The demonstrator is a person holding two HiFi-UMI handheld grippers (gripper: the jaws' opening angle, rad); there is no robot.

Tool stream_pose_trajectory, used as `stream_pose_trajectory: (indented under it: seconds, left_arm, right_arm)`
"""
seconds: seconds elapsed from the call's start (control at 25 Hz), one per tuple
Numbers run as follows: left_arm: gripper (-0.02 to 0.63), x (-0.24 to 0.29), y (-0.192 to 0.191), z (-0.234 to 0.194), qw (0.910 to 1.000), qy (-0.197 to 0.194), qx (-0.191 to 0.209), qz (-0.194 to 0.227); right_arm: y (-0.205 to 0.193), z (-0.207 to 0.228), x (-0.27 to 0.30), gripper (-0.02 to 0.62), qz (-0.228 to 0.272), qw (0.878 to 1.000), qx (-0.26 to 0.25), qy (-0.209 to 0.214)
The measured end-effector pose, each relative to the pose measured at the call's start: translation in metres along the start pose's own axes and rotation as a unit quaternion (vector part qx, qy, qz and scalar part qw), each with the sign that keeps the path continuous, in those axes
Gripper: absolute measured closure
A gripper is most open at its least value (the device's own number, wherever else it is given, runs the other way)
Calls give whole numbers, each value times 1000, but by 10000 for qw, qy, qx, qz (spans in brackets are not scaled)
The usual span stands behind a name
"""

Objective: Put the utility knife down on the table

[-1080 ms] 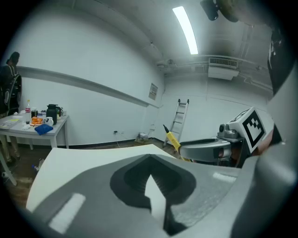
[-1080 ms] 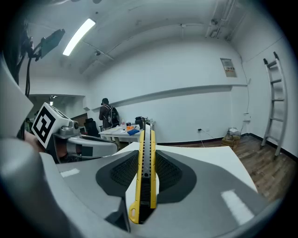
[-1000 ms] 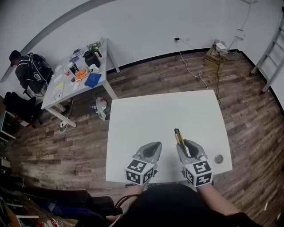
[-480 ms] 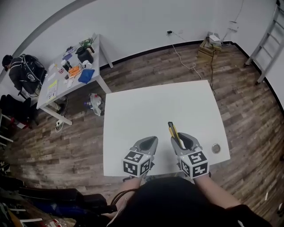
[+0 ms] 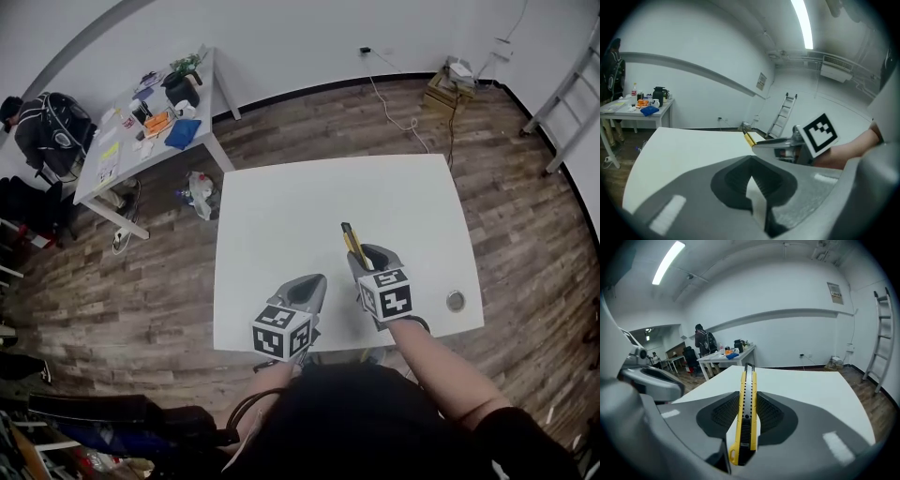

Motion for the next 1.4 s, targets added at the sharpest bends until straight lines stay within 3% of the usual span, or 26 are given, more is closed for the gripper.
stream_pose_trajectory:
  seconds: [0.32, 0.84, 1.12, 1.28, 1.32, 1.4]
  left_arm:
    - [606, -22, -19, -16, 9990, 315, -312, 109]
    - [606, -42, -40, -40, 9956, 648, -623, 264]
    - [604, -47, -43, -42, 9945, 737, -657, 351]
    - [606, -44, -42, -43, 9957, 620, -626, 302]
    - [604, -44, -40, -43, 9960, 600, -594, 290]
    - [604, -45, -29, -42, 9968, 568, -485, 279]
  right_arm:
    - [-33, -8, 89, 460, -968, 9928, -703, -63]
    - [-72, -27, 131, 460, -1915, 9747, -1145, 84]
    - [-74, -26, 133, 457, -1817, 9749, -1286, 52]
    - [-68, -28, 117, 420, -1574, 9841, -813, 133]
    - [-60, -30, 106, 431, -1367, 9880, -704, 160]
    - [-38, -31, 76, 565, -808, 9950, -554, 185]
Point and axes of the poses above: the fingertips, and each gripper's own axes: x forward along the fingers, z to its right, y out of its top, the point moved 1 cm from there along -x, backward along the fingers, and after that the axes turned 9 degrees about -y, right-handed, at the moved point
